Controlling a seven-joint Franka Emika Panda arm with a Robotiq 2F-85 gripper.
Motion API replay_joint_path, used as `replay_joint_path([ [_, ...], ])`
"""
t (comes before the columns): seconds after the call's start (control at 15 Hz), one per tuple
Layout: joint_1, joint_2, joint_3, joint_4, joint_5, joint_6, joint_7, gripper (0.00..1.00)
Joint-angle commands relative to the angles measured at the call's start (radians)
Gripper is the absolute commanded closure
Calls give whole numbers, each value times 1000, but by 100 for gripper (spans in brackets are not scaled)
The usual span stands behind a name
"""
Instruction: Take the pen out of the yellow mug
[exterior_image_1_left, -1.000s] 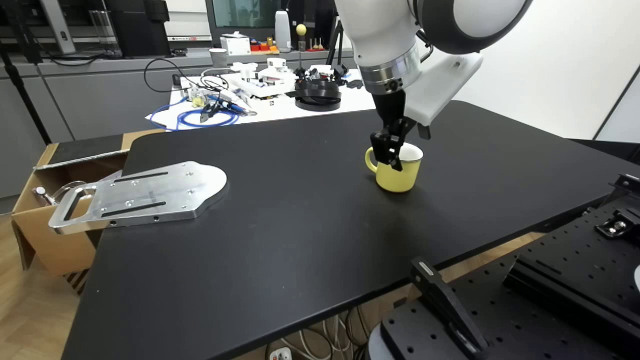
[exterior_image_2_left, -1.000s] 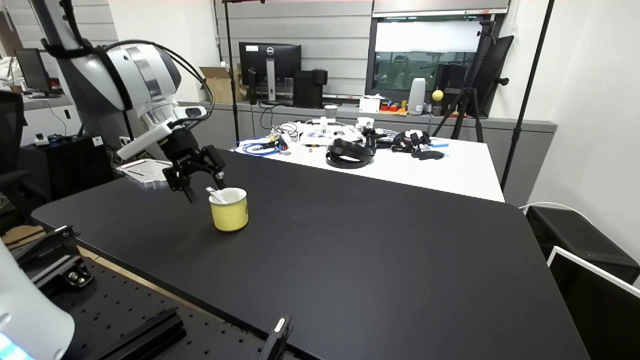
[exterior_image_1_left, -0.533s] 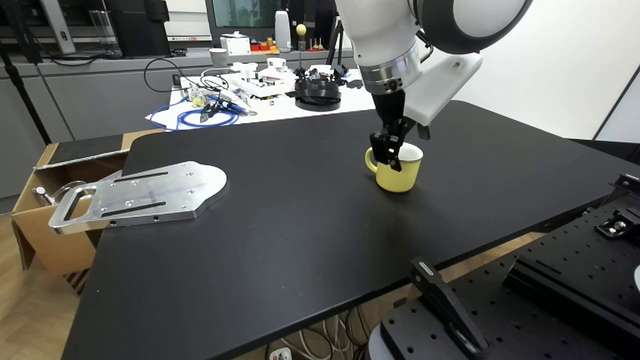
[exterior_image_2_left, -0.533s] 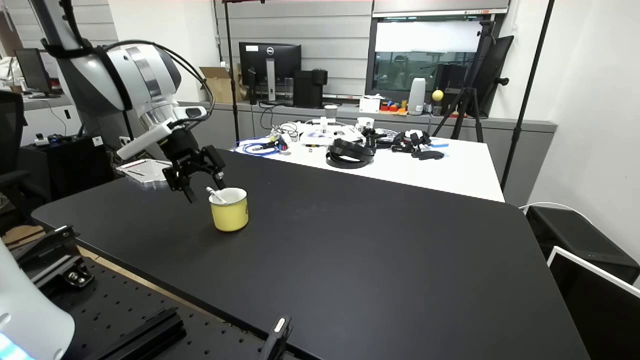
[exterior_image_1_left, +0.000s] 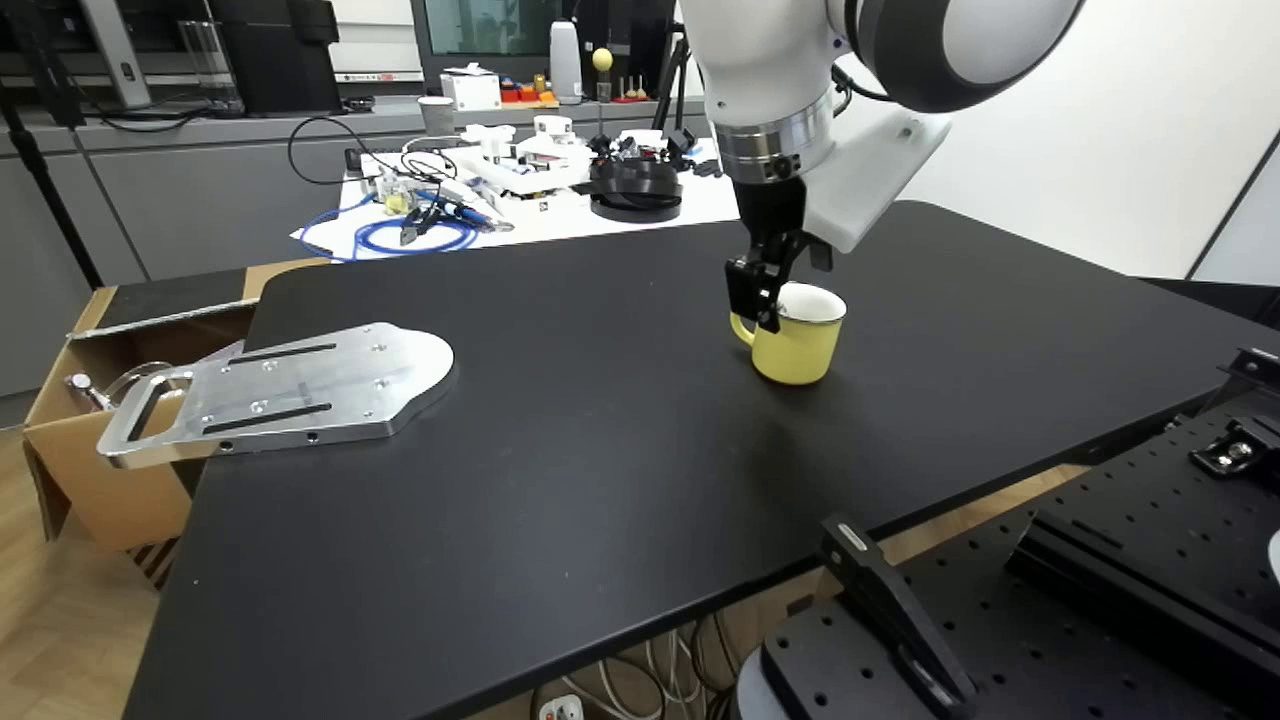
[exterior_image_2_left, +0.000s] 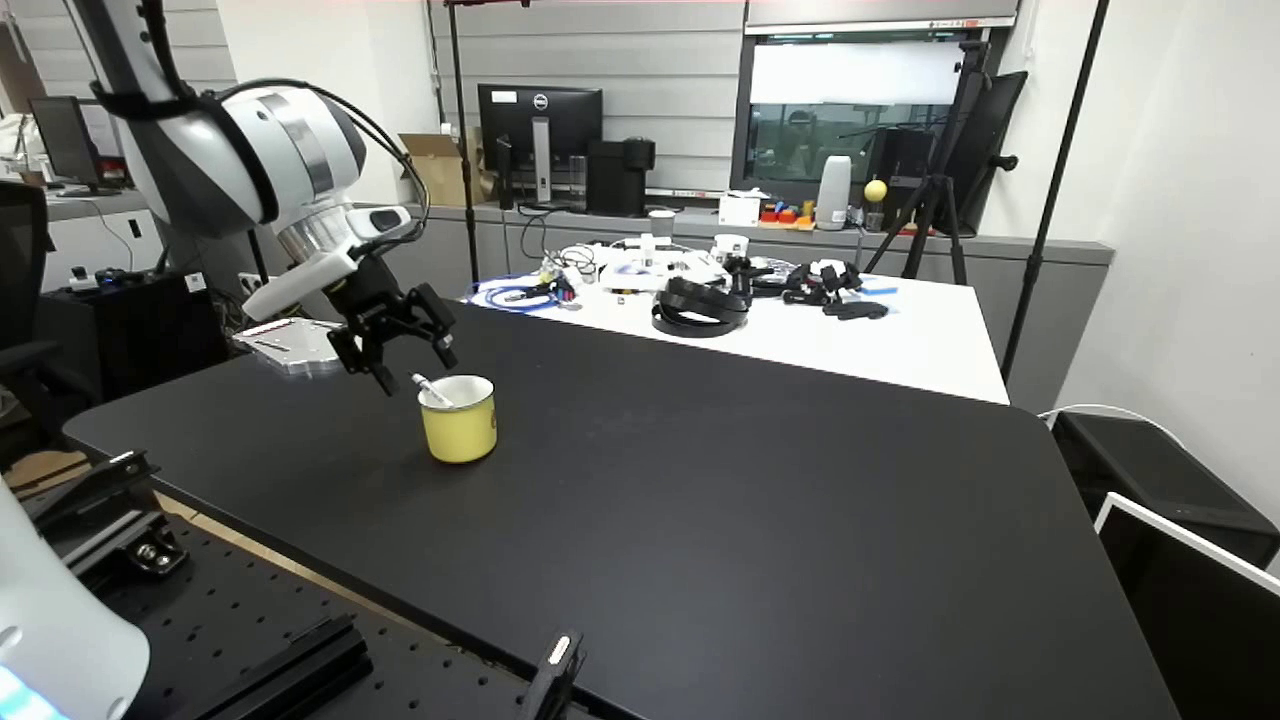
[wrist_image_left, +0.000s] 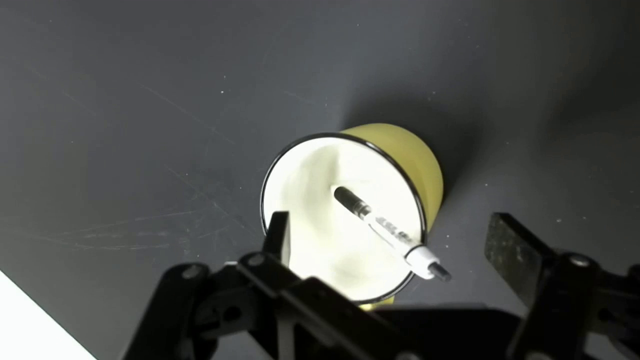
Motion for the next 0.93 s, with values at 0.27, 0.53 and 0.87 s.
replay_joint_path([
  [0.27, 9, -18, -13, -11, -89, 31, 89, 47],
  [0.53, 8, -19, -10, -12, -106, 33, 106, 75],
  [0.87, 7, -20, -10, -12, -114, 41, 113, 100],
])
